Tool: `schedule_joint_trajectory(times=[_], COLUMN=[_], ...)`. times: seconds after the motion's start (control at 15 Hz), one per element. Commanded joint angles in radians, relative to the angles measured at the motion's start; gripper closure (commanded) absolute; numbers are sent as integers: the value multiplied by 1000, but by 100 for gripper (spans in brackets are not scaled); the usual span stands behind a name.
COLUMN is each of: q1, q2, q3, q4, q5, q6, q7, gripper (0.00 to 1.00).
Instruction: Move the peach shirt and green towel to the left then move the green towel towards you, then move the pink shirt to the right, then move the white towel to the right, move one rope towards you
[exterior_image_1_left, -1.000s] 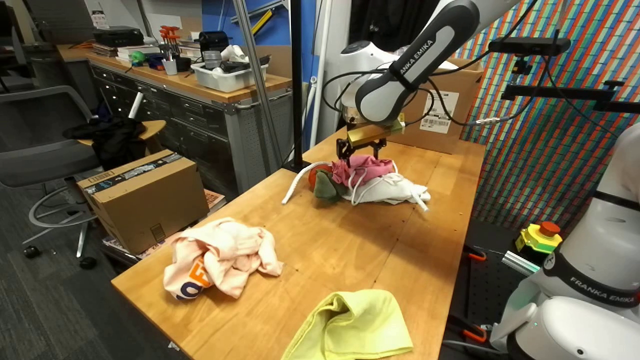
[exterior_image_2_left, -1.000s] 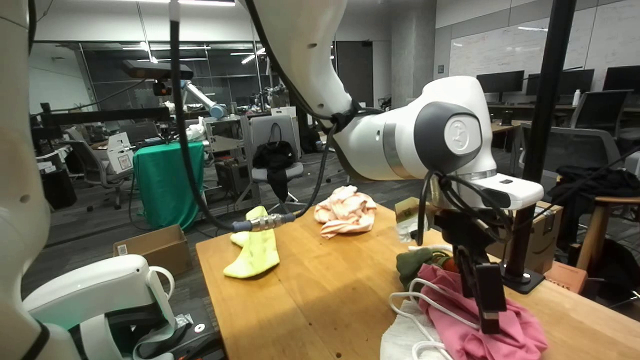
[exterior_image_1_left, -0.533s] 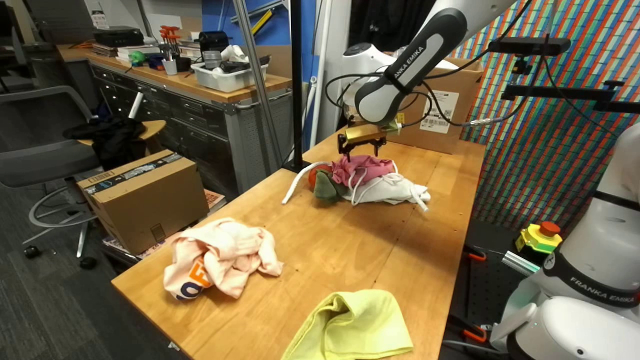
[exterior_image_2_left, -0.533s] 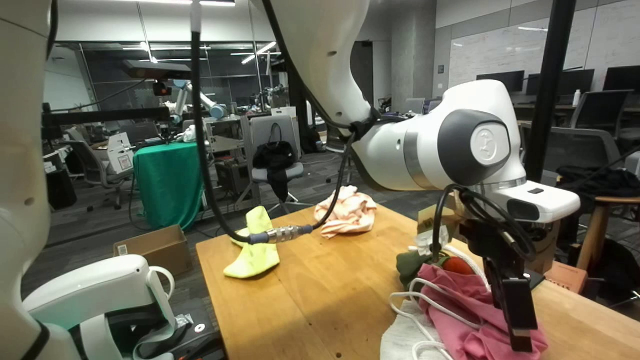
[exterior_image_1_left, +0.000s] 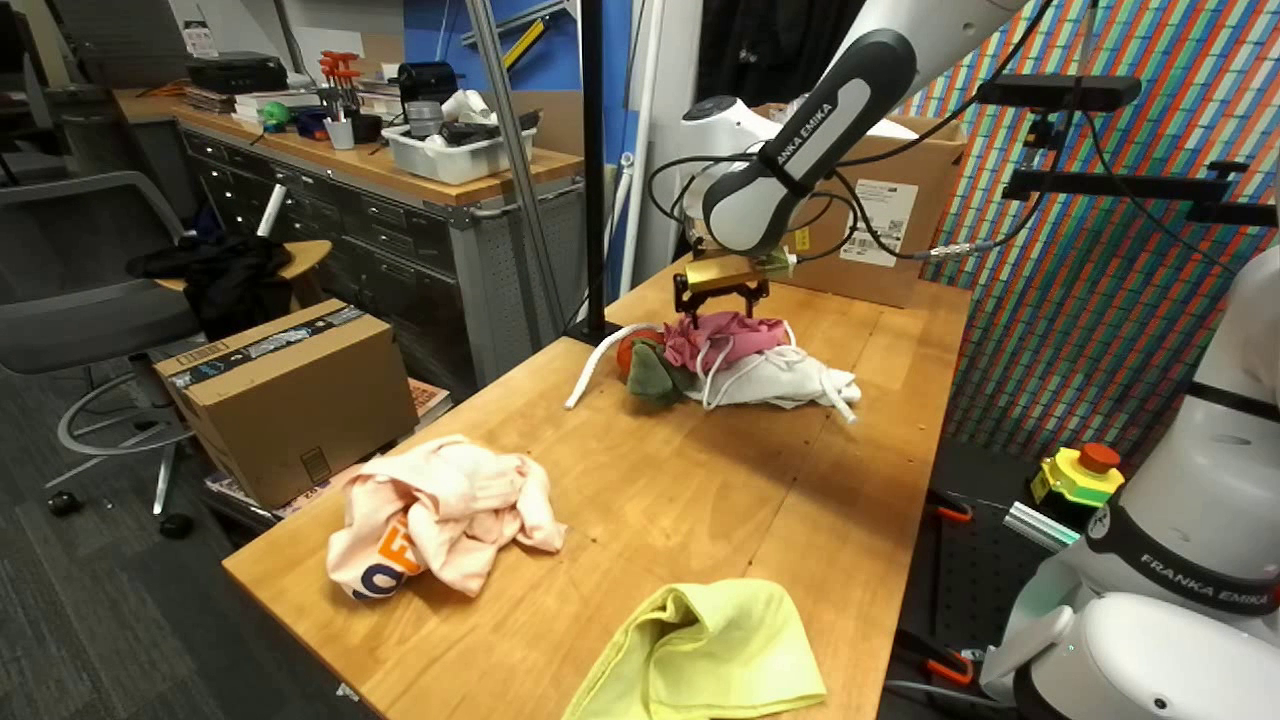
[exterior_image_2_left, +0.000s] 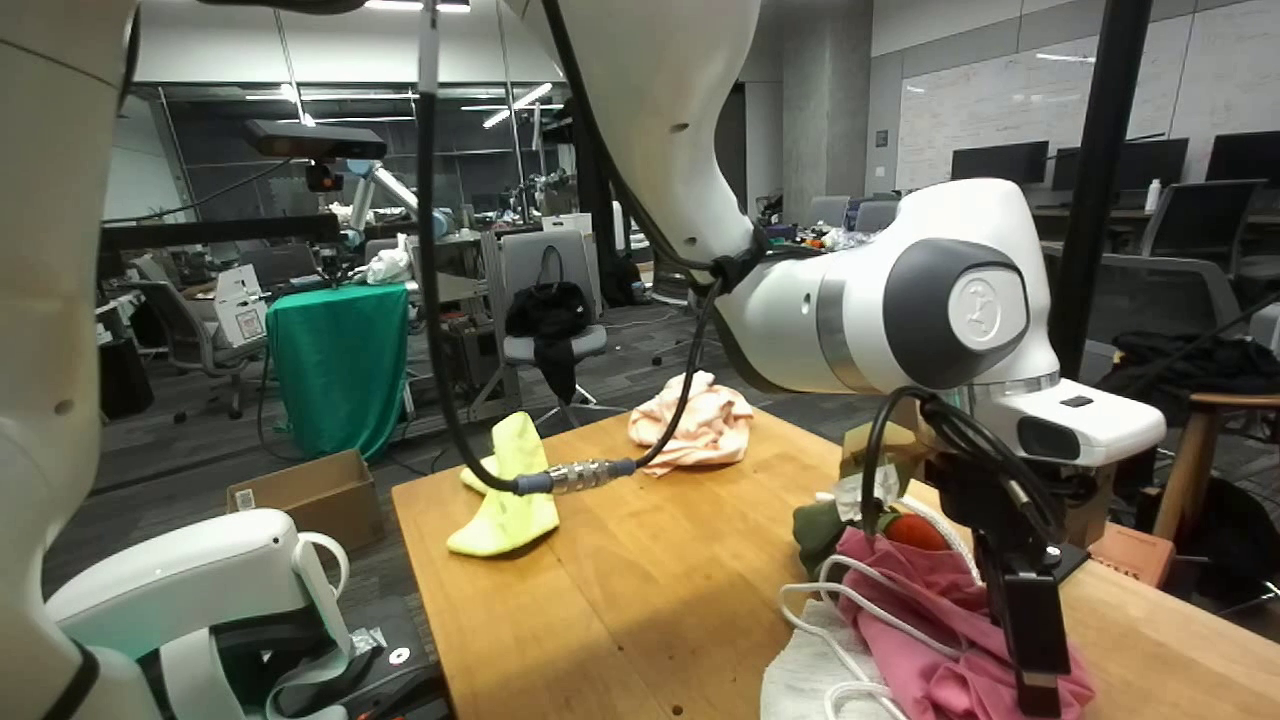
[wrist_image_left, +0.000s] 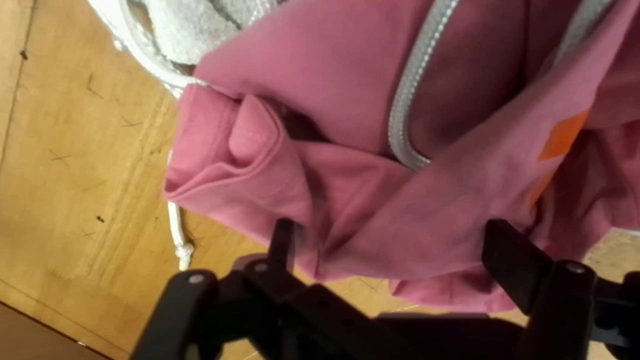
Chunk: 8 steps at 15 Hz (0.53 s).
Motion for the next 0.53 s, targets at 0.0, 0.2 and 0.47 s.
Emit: schedule_joint_trajectory(times=[0.0, 0.2, 0.47], q1=[-2, -4, -9], q2=[10, 8, 4], q3=[1, 1, 8], q4=[26, 31, 37], q5=[42, 64, 104], q6=[-18, -42, -61], q7=[3, -1, -10], gripper=[34, 58, 89])
